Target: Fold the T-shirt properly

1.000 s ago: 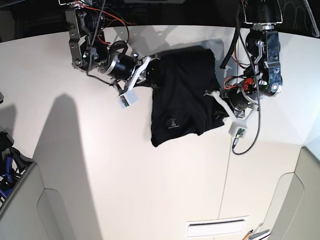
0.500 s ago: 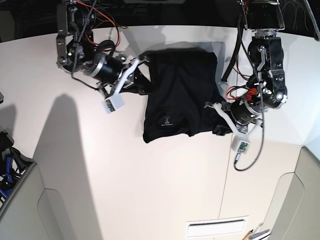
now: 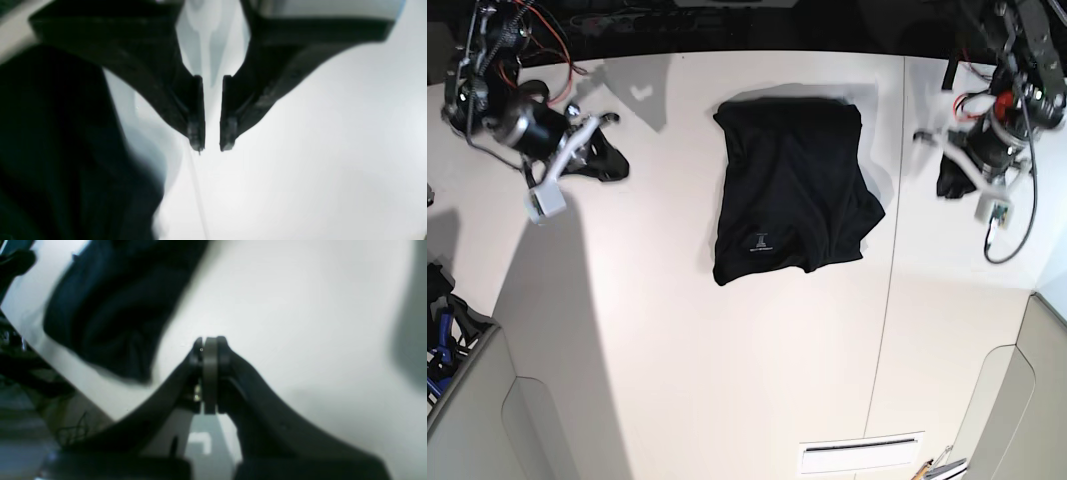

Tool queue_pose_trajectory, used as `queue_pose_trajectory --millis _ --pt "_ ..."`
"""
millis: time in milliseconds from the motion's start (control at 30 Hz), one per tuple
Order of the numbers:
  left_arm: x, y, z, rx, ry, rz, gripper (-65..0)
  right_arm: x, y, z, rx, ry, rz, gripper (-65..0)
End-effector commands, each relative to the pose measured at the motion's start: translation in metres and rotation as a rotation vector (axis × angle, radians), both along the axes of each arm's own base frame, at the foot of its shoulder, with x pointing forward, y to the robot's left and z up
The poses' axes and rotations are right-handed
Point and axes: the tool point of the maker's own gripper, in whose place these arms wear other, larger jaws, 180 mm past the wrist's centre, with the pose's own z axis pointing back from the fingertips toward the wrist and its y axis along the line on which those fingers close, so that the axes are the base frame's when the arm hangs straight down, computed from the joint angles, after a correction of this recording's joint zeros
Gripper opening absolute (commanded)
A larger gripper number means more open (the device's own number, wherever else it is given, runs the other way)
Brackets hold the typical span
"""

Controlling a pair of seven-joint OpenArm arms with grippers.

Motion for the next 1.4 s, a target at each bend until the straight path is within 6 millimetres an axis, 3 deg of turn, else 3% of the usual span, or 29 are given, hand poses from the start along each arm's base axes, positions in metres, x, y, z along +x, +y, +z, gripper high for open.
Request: queue_pose_trajectory --millis 0,200,433,700,900,1000,1133,1367 --pt "-0.004 0.006 0.010 0.010 -0.029 0.003 -56.2 -0.002 -0.001 0.007 0.017 -0.022 0.010 -65.0" --pt "-0.076 0.033 -0.012 0.051 0.141 0.073 -56.2 -0.058 -0.010 -0.013 0.027 0.128 0.043 -65.0" --pt "-0.166 0.034 -0.042 0.065 0.400 0.068 -56.2 -0.135 -0.008 -0.018 0.087 0.366 0.212 -65.0" --pt "-0.244 0.035 -0.051 0.050 0.556 0.083 -56.2 -0.212 0.001 -0.036 0.037 0.578 0.423 -65.0" --pt "-0.309 0.042 -0.076 0.012 0.699 0.144 -56.2 -0.274 -0.004 -0.057 0.032 0.790 0.520 -65.0" --pt "-0.333 0.047 -0.092 -0.001 0.719 0.176 -56.2 -0.301 -0.005 -0.070 0.052 0.875 0.499 -65.0" --pt "-0.338 0.050 -0.112 -0.051 0.611 0.211 -56.2 -0.325 -0.013 -0.100 -0.014 0.886 0.469 -65.0" --pt "-0.393 0.049 -0.181 -0.028 0.899 0.263 -56.2 -0.356 -0.025 -0.139 -0.171 0.943 0.565 -65.0"
